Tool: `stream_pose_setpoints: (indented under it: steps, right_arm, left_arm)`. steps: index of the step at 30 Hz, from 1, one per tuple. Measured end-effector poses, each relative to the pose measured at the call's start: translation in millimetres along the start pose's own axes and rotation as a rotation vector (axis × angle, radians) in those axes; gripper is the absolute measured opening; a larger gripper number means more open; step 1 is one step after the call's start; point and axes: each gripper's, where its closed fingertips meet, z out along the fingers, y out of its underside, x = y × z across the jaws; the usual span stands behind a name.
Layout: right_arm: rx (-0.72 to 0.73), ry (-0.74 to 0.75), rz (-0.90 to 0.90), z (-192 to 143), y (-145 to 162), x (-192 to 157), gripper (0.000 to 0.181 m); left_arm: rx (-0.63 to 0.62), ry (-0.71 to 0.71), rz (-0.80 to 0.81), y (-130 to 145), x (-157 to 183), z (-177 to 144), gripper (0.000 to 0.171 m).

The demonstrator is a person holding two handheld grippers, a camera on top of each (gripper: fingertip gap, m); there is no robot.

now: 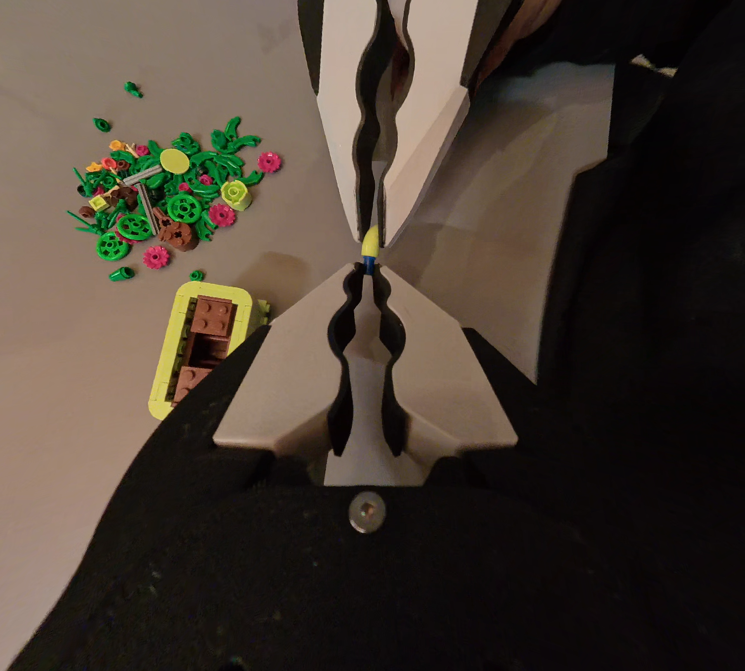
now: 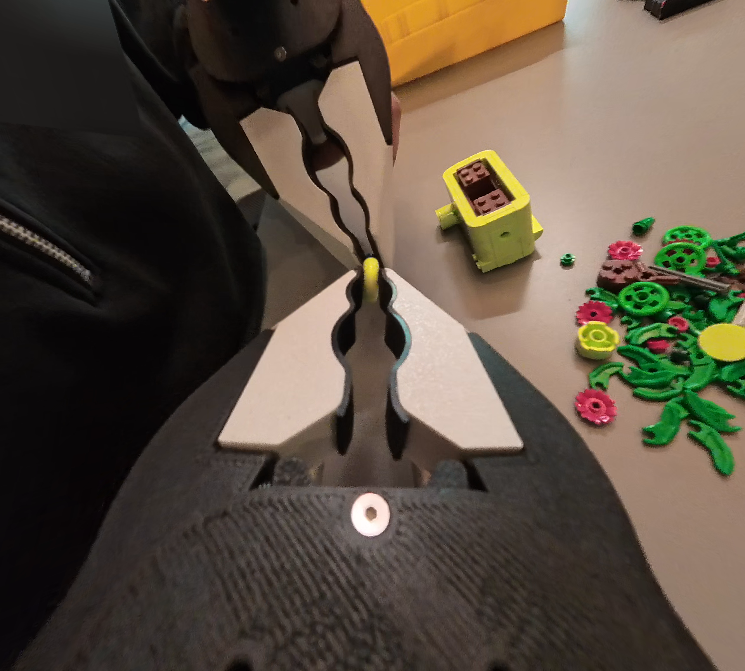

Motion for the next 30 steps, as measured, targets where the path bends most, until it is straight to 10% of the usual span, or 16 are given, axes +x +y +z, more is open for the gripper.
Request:
stream_pose_setpoints:
  steps: [15,30]
  right_arm:
    - [-0.015,0.041,-0.104,3.0,-1.9,-7.3,0.008]
    - [0.057,-0.190,0.026,-2.3,-6.8,-28.4,0.006]
  left_arm:
    - [-0.019,-0.041,0.075,-4.5,3.4,0.6,0.000]
    - [0.058,0.317,-0.284,-12.6,32.2,-13.2,0.001]
